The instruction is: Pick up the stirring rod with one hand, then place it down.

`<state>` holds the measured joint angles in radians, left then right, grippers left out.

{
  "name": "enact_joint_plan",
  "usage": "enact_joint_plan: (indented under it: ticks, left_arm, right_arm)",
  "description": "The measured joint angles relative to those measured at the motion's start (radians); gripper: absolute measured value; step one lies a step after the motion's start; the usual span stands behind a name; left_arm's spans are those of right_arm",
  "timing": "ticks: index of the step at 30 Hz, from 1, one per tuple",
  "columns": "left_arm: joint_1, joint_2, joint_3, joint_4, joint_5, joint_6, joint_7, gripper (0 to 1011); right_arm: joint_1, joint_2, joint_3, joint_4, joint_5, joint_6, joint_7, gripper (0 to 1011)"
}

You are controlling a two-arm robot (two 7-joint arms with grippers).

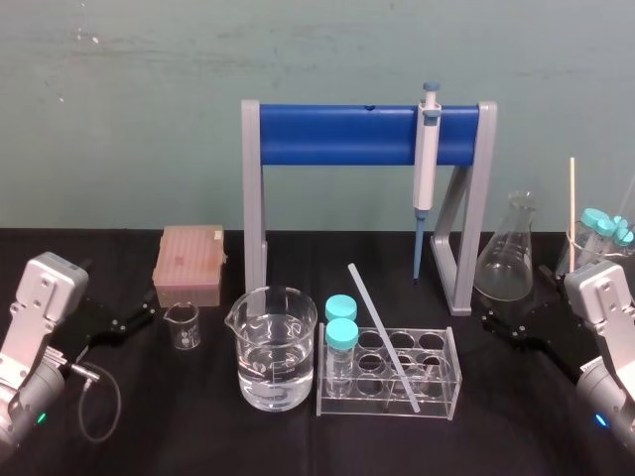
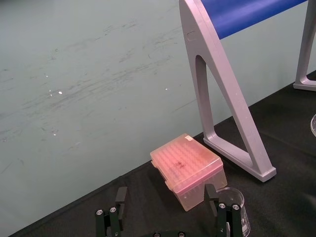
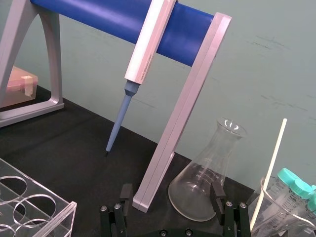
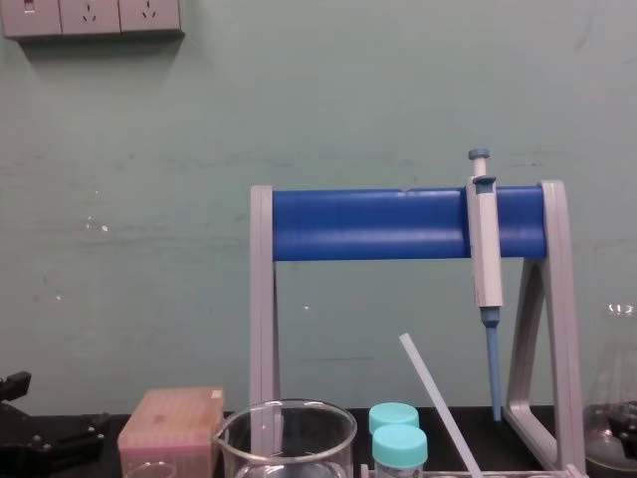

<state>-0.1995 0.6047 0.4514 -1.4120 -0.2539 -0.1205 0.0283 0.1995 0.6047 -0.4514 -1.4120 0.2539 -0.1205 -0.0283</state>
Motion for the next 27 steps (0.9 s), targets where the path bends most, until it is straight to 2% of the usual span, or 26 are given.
enact_joint_plan:
  ticks: [27]
  left_arm:
    - [0.0, 0.0, 0.0, 0.0, 0.0, 0.0, 0.0, 1000]
  right_arm:
    - [0.0, 0.0, 0.0, 0.0, 0.0, 0.0, 0.0, 1000]
